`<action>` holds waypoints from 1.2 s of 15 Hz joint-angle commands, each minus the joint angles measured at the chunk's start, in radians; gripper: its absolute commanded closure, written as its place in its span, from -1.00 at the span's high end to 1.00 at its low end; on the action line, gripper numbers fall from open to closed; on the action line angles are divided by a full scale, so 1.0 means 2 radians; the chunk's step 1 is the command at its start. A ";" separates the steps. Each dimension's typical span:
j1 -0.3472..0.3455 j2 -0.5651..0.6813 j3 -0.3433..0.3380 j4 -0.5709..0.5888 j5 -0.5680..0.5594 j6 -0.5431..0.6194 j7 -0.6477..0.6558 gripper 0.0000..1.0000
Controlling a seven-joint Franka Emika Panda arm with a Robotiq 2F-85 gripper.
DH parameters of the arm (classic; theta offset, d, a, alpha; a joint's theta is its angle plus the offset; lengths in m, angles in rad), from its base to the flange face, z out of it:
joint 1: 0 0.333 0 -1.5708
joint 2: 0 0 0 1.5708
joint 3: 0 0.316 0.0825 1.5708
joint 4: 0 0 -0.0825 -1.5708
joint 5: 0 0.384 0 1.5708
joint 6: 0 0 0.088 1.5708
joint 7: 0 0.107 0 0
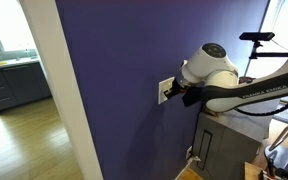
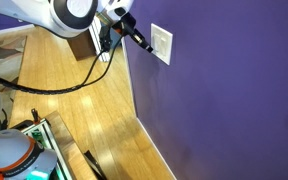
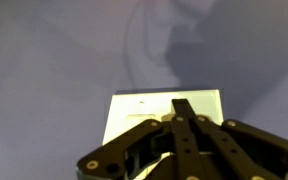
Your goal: Flip the left light switch downwards, flip the right light switch upwards
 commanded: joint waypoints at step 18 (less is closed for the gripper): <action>0.005 0.004 -0.003 -0.008 0.000 0.001 -0.022 -1.00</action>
